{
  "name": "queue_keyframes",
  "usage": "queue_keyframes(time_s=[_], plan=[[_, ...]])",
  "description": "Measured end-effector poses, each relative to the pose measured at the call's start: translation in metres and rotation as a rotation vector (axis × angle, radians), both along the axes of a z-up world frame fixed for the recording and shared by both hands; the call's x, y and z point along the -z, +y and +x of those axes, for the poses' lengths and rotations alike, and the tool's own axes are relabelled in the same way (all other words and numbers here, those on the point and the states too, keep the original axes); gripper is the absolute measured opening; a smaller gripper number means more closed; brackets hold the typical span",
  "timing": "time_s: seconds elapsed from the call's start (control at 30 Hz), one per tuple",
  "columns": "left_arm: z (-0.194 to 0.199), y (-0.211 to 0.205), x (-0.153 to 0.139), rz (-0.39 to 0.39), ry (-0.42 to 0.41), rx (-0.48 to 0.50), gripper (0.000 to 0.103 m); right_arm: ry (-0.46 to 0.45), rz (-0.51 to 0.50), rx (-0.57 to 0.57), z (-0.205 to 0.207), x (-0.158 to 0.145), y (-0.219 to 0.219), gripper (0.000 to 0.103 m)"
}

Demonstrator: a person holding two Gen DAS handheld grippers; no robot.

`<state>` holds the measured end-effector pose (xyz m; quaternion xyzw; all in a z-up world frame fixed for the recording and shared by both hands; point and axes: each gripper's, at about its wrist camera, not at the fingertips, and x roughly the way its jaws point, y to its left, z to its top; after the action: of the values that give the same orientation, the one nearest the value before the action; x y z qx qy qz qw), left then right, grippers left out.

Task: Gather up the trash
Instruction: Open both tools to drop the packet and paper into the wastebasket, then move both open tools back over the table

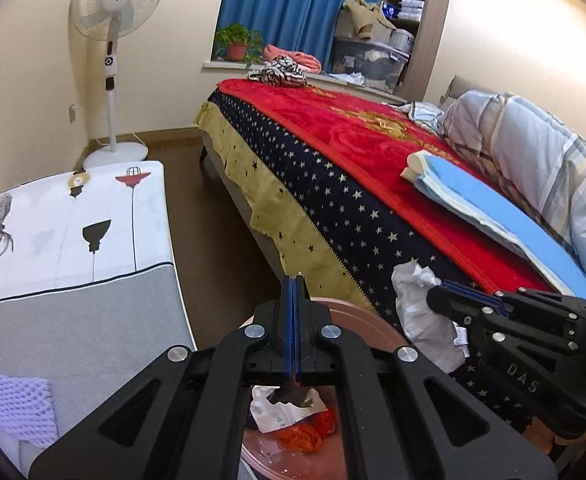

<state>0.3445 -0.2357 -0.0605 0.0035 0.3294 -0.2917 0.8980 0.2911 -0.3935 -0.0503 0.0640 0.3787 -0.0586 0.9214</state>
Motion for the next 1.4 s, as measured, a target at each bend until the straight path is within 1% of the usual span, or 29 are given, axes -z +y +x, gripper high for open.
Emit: queue_keyframes(time_s=[0.1, 0.17, 0.2, 0.23, 0.27, 0.3, 0.33, 0.37, 0.4, 0.43, 0.47, 0.57, 0.63, 0.73, 0.87, 0.9, 1.0, 1.07, 1.1, 1.23, 1.3, 1.4], plan=[[0.001, -0.003, 0.004, 0.004, 0.016, 0.01, 0.0, 0.02, -0.002, 0.007, 0.001, 0.004, -0.001, 0.007], [0.003, -0.007, 0.008, 0.013, 0.031, 0.011, 0.0, 0.036, -0.006, 0.01, 0.002, 0.006, -0.001, 0.013], [0.004, -0.007, 0.011, 0.021, 0.042, 0.005, 0.002, 0.047, -0.007, 0.014, 0.003, 0.008, -0.001, 0.023], [0.007, -0.007, 0.015, 0.027, 0.057, -0.002, 0.004, 0.058, -0.004, 0.017, 0.003, 0.01, -0.002, 0.037], [0.008, -0.007, 0.017, 0.034, 0.069, -0.006, 0.017, 0.067, -0.003, 0.023, 0.003, 0.012, -0.003, 0.043], [0.009, -0.007, 0.019, 0.043, 0.074, -0.015, 0.043, 0.071, -0.003, 0.028, 0.003, 0.012, -0.003, 0.05], [0.009, -0.006, 0.02, 0.057, 0.073, -0.039, 0.058, 0.072, -0.004, 0.031, 0.003, 0.012, -0.003, 0.053], [0.009, -0.004, 0.019, 0.067, 0.062, -0.066, 0.078, 0.069, -0.005, 0.034, 0.003, 0.012, -0.004, 0.055], [0.008, 0.0, 0.017, 0.069, 0.042, -0.102, 0.087, 0.067, -0.007, 0.037, 0.003, 0.011, -0.003, 0.06], [0.007, 0.004, 0.015, 0.066, 0.025, -0.13, 0.089, 0.06, -0.012, 0.041, 0.003, 0.01, -0.003, 0.066], [0.006, 0.007, 0.011, 0.062, 0.013, -0.146, 0.093, 0.051, -0.016, 0.041, 0.002, 0.008, -0.002, 0.067], [0.004, 0.016, 0.004, 0.067, -0.017, -0.168, 0.094, 0.018, -0.036, 0.033, 0.001, 0.001, 0.003, 0.077], [0.002, 0.021, -0.001, 0.083, -0.034, -0.184, 0.095, -0.019, -0.051, 0.023, -0.001, -0.006, 0.01, 0.082], [-0.001, 0.035, -0.013, 0.113, -0.073, -0.213, 0.095, -0.071, -0.041, 0.01, -0.005, -0.016, 0.018, 0.087], [-0.01, 0.067, -0.039, 0.147, -0.129, -0.274, 0.095, -0.159, 0.022, -0.019, -0.008, -0.034, 0.034, 0.09], [-0.016, 0.085, -0.051, 0.149, -0.156, -0.309, 0.095, -0.176, 0.032, -0.026, -0.008, -0.038, 0.038, 0.09], [-0.026, 0.128, -0.076, 0.148, -0.199, -0.381, 0.095, -0.241, 0.059, -0.064, -0.007, -0.05, 0.06, 0.091], [-0.032, 0.16, -0.091, 0.166, -0.212, -0.452, 0.095, -0.283, 0.087, -0.093, -0.006, -0.057, 0.079, 0.091], [-0.037, 0.185, -0.099, 0.171, -0.221, -0.513, 0.095, -0.295, 0.098, -0.102, -0.006, -0.059, 0.087, 0.091], [-0.057, 0.249, -0.111, 0.186, -0.256, -0.659, 0.095, -0.334, 0.158, -0.155, 0.002, -0.061, 0.131, 0.091], [-0.065, 0.274, -0.111, 0.209, -0.271, -0.717, 0.095, -0.342, 0.153, -0.199, 0.005, -0.058, 0.157, 0.091], [-0.067, 0.302, -0.106, 0.256, -0.28, -0.791, 0.095, -0.333, 0.107, -0.287, 0.012, -0.047, 0.201, 0.091]])
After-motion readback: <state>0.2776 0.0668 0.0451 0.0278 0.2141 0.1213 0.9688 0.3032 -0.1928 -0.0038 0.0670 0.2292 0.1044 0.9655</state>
